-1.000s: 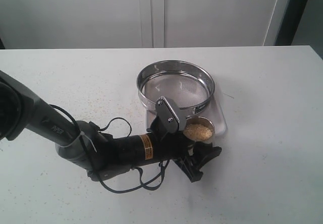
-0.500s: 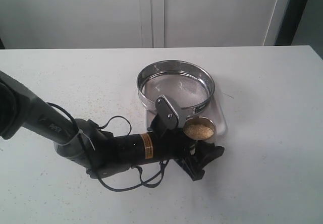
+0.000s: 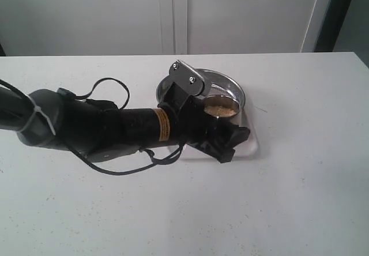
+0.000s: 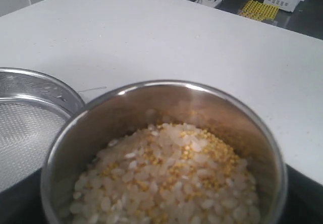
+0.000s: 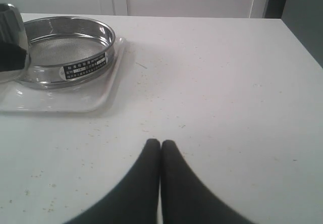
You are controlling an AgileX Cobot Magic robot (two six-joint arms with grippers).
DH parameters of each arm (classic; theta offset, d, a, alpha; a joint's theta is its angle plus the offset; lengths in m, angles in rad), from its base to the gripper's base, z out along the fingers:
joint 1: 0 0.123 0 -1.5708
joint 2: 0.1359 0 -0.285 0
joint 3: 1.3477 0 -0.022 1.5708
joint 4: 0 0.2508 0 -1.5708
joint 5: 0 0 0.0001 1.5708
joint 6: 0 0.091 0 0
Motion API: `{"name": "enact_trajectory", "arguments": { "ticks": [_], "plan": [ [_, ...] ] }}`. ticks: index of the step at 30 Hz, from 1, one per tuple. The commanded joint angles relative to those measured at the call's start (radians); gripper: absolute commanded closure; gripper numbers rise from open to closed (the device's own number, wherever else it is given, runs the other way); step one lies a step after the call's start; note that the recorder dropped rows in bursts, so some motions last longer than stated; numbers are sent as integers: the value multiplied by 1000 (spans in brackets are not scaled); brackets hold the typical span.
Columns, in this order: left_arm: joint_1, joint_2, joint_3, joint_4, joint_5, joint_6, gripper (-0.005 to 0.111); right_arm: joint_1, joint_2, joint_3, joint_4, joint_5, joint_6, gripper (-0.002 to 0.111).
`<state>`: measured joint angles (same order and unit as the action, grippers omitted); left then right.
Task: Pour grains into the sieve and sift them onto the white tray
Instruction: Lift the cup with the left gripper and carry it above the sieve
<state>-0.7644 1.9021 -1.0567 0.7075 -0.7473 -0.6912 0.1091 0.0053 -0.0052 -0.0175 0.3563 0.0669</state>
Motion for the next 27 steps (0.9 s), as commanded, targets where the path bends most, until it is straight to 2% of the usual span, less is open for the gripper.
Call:
{"name": "enact_trajectory", "arguments": {
  "ticks": [1, 5, 8, 12, 18, 27],
  "plan": [
    [33, -51, -4, 4, 60, -37, 107, -11, -5, 5, -1, -15, -2, 108],
    [95, -69, -4, 97, 64, -93, 107, -11, -5, 5, -1, -15, -2, 108],
    [154, -71, -4, 101, 70, -98, 107, -11, -5, 5, -1, -15, -2, 108],
    [197, -74, -4, 101, 98, -101, 107, -11, -5, 5, -1, -15, -2, 108],
    [216, -88, -32, 127, 328, -95, 107, -11, -5, 5, -1, -15, -2, 108],
    [217, -86, -212, 230, 570, -60, 107, -11, -5, 5, -1, -15, -2, 108]
  ]
}}
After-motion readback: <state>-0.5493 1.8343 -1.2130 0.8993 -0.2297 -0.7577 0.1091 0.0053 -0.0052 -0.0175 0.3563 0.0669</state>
